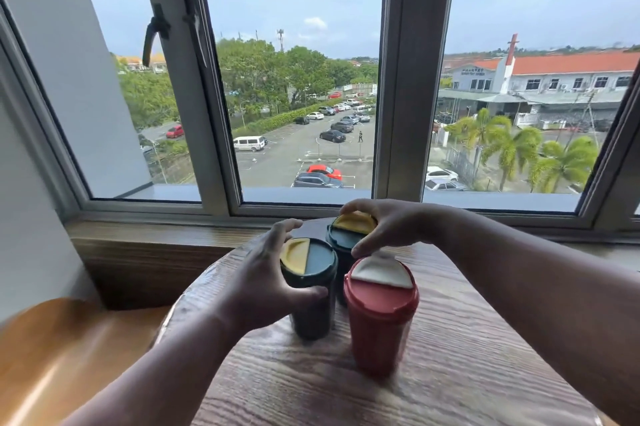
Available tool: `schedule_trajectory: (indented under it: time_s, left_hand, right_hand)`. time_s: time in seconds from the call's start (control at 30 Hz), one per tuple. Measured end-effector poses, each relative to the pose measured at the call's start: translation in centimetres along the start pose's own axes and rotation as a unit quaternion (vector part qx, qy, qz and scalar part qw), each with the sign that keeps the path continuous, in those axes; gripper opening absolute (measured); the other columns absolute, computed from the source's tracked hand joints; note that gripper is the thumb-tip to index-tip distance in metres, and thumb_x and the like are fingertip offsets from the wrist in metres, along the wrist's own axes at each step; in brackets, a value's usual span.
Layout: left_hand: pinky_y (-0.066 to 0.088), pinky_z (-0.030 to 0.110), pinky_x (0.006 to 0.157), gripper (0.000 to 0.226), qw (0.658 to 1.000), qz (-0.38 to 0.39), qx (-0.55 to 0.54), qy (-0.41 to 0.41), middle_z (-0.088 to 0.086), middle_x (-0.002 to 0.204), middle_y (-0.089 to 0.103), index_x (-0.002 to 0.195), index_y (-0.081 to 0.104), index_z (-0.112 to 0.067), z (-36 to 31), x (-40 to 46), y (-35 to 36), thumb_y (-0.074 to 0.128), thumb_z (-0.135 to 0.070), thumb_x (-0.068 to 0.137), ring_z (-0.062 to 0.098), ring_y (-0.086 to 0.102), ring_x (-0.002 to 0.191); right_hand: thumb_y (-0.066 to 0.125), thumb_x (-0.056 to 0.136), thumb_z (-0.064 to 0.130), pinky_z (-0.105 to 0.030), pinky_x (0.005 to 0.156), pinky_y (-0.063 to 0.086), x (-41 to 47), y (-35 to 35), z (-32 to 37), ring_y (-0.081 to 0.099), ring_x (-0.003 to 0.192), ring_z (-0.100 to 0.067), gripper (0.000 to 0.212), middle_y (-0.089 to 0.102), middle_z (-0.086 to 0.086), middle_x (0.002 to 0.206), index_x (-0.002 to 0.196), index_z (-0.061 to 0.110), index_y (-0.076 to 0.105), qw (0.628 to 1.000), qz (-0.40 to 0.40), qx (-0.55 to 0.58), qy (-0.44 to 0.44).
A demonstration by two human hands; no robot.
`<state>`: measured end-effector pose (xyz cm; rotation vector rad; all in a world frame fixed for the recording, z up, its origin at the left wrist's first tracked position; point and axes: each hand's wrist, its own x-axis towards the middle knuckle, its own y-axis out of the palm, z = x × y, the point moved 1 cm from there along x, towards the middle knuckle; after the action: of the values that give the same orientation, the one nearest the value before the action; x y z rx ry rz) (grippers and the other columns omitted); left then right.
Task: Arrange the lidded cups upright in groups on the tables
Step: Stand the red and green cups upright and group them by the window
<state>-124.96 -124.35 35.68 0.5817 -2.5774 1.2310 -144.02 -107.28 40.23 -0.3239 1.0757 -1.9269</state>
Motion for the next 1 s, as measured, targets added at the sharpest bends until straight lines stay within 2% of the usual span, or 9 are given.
schedule_trajectory:
  time_s: [0.13, 0.23, 0.3, 0.37, 0.47, 0.6, 0.8, 0.93, 1.0]
  left_hand:
    - [0.034, 0.016, 0.097, 0.096, 0.999, 0.020, 0.049, -0.009, -0.018, 0.134, 0.045, 0.142, 0.036, -0.038, -0.7, -0.5, -0.6, 0.088, -0.049, 0.061, 0.004, 0.045, 0.124]
    - [0.036, 0.029, 0.102, 0.081, 0.987, -0.069, 0.130, 0.060, -0.016, 0.137, 0.048, 0.136, 0.046, -0.035, -2.6, -1.5, -0.8, 0.069, -0.068, 0.066, 0.006, 0.043, 0.127]
    - [0.041, 0.032, 0.099, 0.065, 0.980, -0.113, 0.126, 0.107, -0.015, 0.126, 0.056, 0.125, 0.056, -0.032, -4.6, -2.7, -0.2, 0.063, -0.068, 0.072, 0.007, 0.050, 0.119]
    - [0.044, 0.035, 0.097, 0.060, 0.978, -0.100, 0.131, 0.130, -0.016, 0.118, 0.060, 0.119, 0.059, -0.032, -6.7, -3.7, 0.8, 0.062, -0.073, 0.074, 0.006, 0.054, 0.112]
    - [0.042, 0.032, 0.098, 0.081, 0.980, -0.039, 0.173, 0.090, -0.017, 0.122, 0.056, 0.128, 0.049, -0.039, -8.7, -4.4, 2.6, 0.059, -0.087, 0.064, 0.005, 0.051, 0.112]
    - [0.033, 0.030, 0.099, 0.100, 0.973, -0.017, 0.227, 0.042, -0.014, 0.130, 0.055, 0.137, 0.035, -0.041, -10.0, -3.8, 4.1, 0.058, -0.094, 0.055, 0.008, 0.048, 0.121]
    - [0.029, 0.030, 0.095, 0.093, 0.964, 0.046, 0.257, 0.053, -0.023, 0.120, 0.058, 0.130, 0.032, -0.045, -10.4, -2.2, 3.2, 0.071, -0.079, 0.052, 0.005, 0.041, 0.120]
    - [0.023, 0.015, 0.099, 0.092, 0.960, 0.158, 0.220, 0.074, -0.032, 0.129, 0.051, 0.135, 0.035, -0.042, -10.7, -1.2, 1.0, 0.088, -0.046, 0.060, -0.007, 0.029, 0.118]
    - [0.022, 0.011, 0.101, 0.089, 0.958, 0.187, 0.202, 0.076, -0.033, 0.128, 0.046, 0.137, 0.036, -0.042, -10.5, -1.1, 0.3, 0.088, -0.037, 0.064, -0.018, 0.025, 0.116]
  right_hand:
    - [0.086, 0.071, 0.035, -0.028, 0.104, 0.041, -0.9, 0.0, 0.2, 0.049, 0.120, -0.015, 0.088, 0.046, 0.003, 0.139, 0.146, 0.031, 0.039, 0.999, 0.010, 0.044, -0.021]
    - [0.077, 0.083, 0.032, -0.027, 0.103, 0.042, -2.2, 0.0, 0.7, 0.052, 0.119, -0.019, 0.074, 0.049, -0.003, 0.134, 0.146, 0.018, 0.040, 0.996, -0.055, 0.042, -0.050]
    - [0.073, 0.086, 0.032, -0.028, 0.096, 0.047, -3.5, 0.1, 1.0, 0.058, 0.109, -0.016, 0.051, 0.057, 0.001, 0.124, 0.132, 0.019, 0.056, 0.983, -0.159, 0.029, -0.093]
    - [0.071, 0.086, 0.029, -0.030, 0.085, 0.051, -4.9, 0.1, 0.9, 0.062, 0.092, -0.012, 0.021, 0.066, 0.005, 0.105, 0.106, 0.026, 0.068, 0.960, -0.242, 0.017, -0.139]
    - [0.072, 0.084, 0.025, -0.028, 0.068, 0.049, -6.9, 0.9, 0.7, 0.057, 0.070, -0.005, 0.002, 0.065, 0.009, 0.077, 0.087, 0.024, 0.071, 0.963, -0.211, 0.027, -0.166]
    - [0.064, 0.074, 0.048, -0.029, 0.073, 0.053, -7.6, 2.4, -0.1, 0.061, 0.075, -0.004, 0.013, 0.066, 0.011, 0.081, 0.083, 0.040, 0.067, 0.973, -0.156, 0.000, -0.168]
    - [0.069, 0.081, 0.033, -0.025, 0.067, 0.043, -8.1, 2.5, -0.7, 0.053, 0.068, 0.000, 0.009, 0.058, 0.015, 0.073, 0.080, 0.039, 0.063, 0.973, -0.163, -0.038, -0.158]
    - [0.071, 0.082, 0.040, -0.026, 0.065, 0.048, -9.3, 2.6, -0.6, 0.056, 0.065, -0.002, 0.013, 0.062, 0.011, 0.072, 0.088, 0.028, 0.068, 0.977, -0.160, -0.018, -0.141]
    - [0.071, 0.082, 0.047, -0.019, 0.062, 0.048, -10.2, 2.5, -0.5, 0.059, 0.069, -0.001, 0.023, 0.065, 0.011, 0.080, 0.093, 0.028, 0.067, 0.978, -0.153, -0.014, -0.143]
